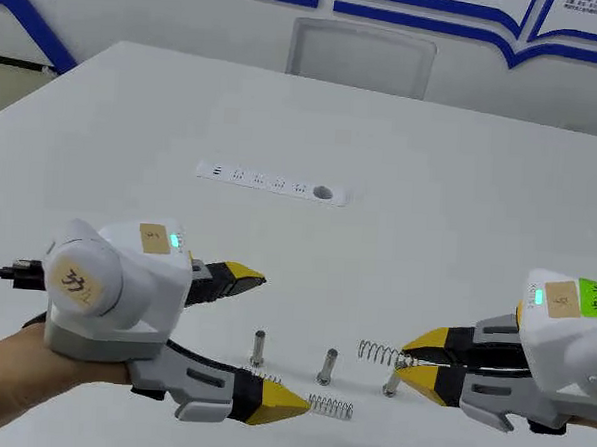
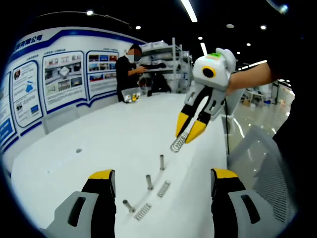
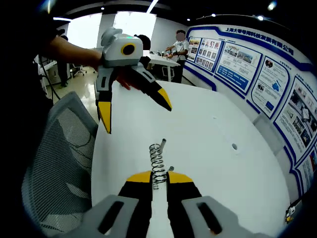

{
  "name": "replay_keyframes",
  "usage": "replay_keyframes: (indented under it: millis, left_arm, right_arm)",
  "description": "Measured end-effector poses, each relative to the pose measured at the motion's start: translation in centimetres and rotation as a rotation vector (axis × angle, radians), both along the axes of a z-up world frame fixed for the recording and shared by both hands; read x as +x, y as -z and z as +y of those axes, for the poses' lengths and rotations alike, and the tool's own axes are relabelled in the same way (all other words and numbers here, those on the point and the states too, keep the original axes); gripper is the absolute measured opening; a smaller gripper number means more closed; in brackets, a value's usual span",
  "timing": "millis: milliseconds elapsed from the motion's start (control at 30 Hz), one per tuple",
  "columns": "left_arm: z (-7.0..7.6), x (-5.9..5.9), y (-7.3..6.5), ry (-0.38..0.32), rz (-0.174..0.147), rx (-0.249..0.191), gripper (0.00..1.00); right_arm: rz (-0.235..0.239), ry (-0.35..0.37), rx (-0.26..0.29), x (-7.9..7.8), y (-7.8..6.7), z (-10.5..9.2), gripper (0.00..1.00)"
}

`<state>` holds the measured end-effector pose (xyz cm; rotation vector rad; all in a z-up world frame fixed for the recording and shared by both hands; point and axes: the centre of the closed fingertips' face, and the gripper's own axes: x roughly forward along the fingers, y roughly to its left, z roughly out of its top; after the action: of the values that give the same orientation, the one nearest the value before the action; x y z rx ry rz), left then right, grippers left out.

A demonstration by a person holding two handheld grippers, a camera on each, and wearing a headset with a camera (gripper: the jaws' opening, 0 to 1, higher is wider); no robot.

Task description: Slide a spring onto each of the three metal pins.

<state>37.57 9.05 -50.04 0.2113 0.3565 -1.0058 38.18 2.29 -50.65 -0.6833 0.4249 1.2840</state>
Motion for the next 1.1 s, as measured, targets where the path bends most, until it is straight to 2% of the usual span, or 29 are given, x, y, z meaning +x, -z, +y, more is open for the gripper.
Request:
replay_keyframes:
  millis: [100,200,300,467,567,667,800,1100]
  left_arm:
    - [-0.6,-0.4,-0.1,0.021,-0.002,0.006,0.79]
    - [-1.2,-0.5,-1.0,0.026,-0.003,-0.038,0.78]
    - [-1.4,-0.8,-1.3,0.037,-0.007,-0.045,0.71]
    - [-1.9,-1.3,-1.6,0.049,0.002,-0.066,0.67]
    - [-2.2,-1.8,-1.4,0.069,0.004,-0.056,0.56]
    - [-2.2,-2.1,-1.0,0.080,-0.019,-0.024,0.47]
    - [-2.0,-2.1,-0.9,0.081,-0.012,-0.020,0.34]
    - [-1.9,-2.2,-0.7,0.076,0.004,-0.012,0.22]
  right_arm:
    - [-0.017,-0.031,0.005,-0.8,-0.5,0.8,0.10]
    - [-0.022,-0.060,0.009,-1.7,-0.6,1.7,0.10]
    - [-0.023,-0.080,0.010,-2.3,-0.8,2.3,0.10]
    - [-0.031,-0.106,0.020,-3.0,-1.2,3.1,0.10]
    - [-0.034,-0.115,0.034,-3.2,-1.5,3.5,0.11]
    - [-0.033,-0.121,0.041,-3.3,-1.7,3.8,0.11]
    - [-0.037,-0.131,0.039,-3.5,-1.7,4.1,0.11]
    - [-0.036,-0.135,0.027,-3.7,-1.4,4.2,0.11]
